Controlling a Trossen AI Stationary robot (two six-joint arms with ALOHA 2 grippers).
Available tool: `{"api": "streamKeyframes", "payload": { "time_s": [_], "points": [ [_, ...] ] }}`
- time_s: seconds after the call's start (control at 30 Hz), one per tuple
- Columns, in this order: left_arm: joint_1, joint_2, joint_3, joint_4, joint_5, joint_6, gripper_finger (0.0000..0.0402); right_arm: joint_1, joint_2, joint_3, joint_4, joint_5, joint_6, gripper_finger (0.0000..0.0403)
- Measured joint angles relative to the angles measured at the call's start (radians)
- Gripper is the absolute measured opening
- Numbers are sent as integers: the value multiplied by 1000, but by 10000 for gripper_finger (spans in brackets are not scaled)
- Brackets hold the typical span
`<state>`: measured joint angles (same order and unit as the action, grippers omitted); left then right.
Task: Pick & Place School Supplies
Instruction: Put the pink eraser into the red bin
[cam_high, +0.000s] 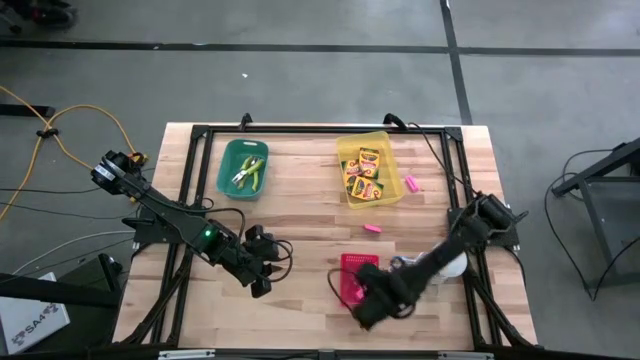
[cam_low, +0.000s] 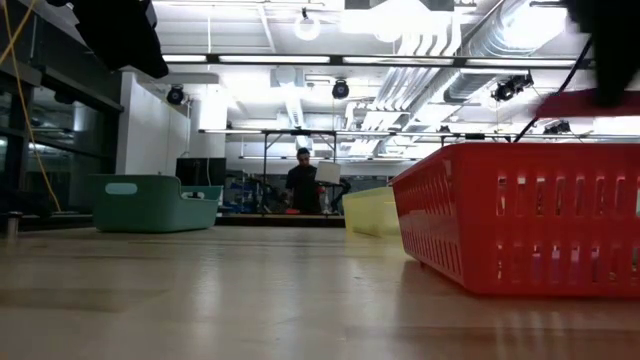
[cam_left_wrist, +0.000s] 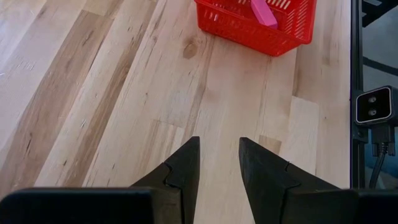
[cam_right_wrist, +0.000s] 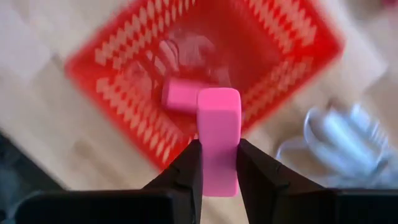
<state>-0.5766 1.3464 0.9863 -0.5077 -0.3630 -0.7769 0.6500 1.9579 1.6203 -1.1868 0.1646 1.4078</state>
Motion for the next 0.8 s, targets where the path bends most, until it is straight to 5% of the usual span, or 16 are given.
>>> {"api": "streamKeyframes", "payload": {
  "time_s": [0.27,0.8],
  "points": [
    [0,0,0,0,0,0,108,-108,0,0,24,10,-204,70],
    [0,0,0,0,0,0,108,-156,0,-129,205,-26,-289,72]
  ]
}}
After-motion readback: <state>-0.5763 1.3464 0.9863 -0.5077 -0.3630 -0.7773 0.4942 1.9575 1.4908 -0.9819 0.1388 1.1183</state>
